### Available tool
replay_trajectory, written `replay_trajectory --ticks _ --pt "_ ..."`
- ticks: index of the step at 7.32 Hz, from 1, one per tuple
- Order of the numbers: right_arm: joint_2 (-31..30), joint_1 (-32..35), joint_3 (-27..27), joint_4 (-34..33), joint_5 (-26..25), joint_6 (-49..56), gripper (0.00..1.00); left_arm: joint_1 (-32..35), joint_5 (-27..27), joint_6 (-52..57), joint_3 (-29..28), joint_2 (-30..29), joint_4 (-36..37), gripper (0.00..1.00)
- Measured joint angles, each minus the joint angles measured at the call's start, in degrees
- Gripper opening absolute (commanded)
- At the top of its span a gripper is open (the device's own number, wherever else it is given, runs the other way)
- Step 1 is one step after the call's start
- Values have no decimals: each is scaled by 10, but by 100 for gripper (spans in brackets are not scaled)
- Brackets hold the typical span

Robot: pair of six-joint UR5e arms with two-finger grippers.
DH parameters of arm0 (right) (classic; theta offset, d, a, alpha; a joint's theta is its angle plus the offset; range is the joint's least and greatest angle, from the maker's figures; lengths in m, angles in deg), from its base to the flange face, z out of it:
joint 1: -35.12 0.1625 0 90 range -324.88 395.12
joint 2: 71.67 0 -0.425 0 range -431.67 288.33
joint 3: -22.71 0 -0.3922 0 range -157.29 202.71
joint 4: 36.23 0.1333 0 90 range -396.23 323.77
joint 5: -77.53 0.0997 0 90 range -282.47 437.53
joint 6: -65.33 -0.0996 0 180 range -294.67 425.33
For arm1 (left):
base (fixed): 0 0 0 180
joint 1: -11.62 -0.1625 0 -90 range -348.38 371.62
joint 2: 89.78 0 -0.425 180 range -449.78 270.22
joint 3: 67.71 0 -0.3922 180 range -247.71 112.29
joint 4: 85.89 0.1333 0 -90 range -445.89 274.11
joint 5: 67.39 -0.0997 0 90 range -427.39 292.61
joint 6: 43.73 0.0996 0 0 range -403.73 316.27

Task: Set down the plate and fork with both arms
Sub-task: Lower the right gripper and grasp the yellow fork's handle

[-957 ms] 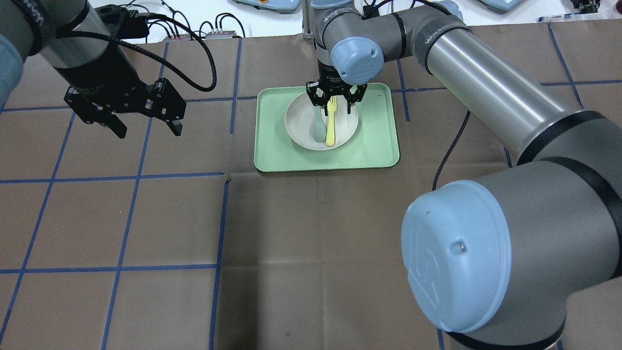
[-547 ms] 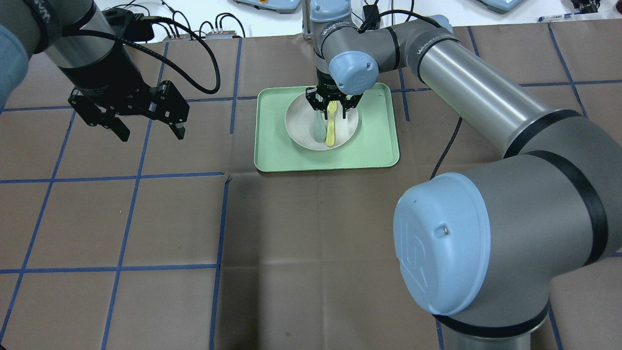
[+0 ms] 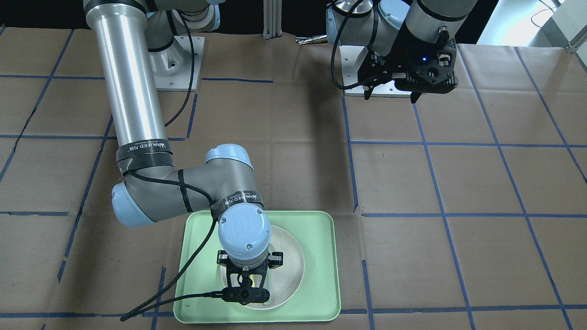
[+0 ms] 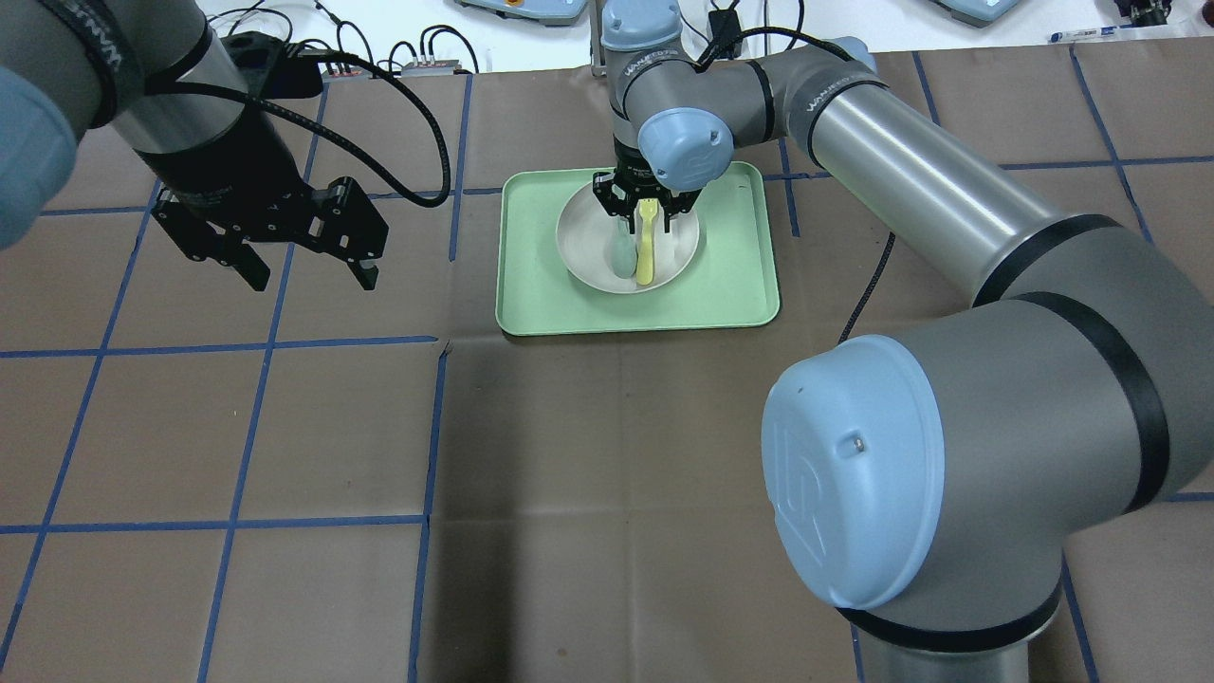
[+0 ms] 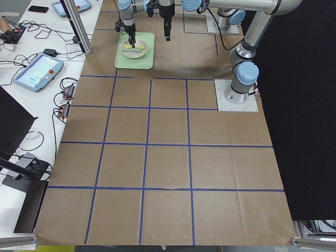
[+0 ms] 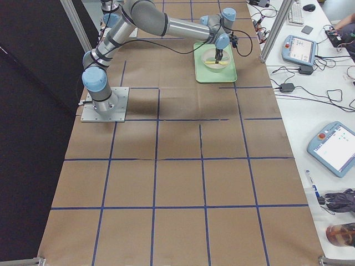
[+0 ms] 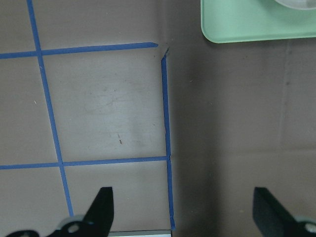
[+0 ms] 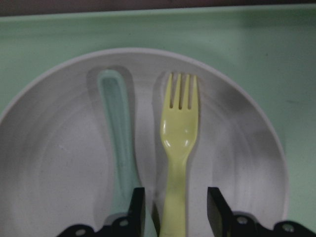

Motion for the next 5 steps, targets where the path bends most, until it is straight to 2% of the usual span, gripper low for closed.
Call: replay_trajectory --ticks 2,5 --pt "4 1 1 -2 -3 -1 53 0 0 0 6 -1 38 100" --pt "5 1 2 -3 -5 -1 52 -2 1 6 10 2 44 100"
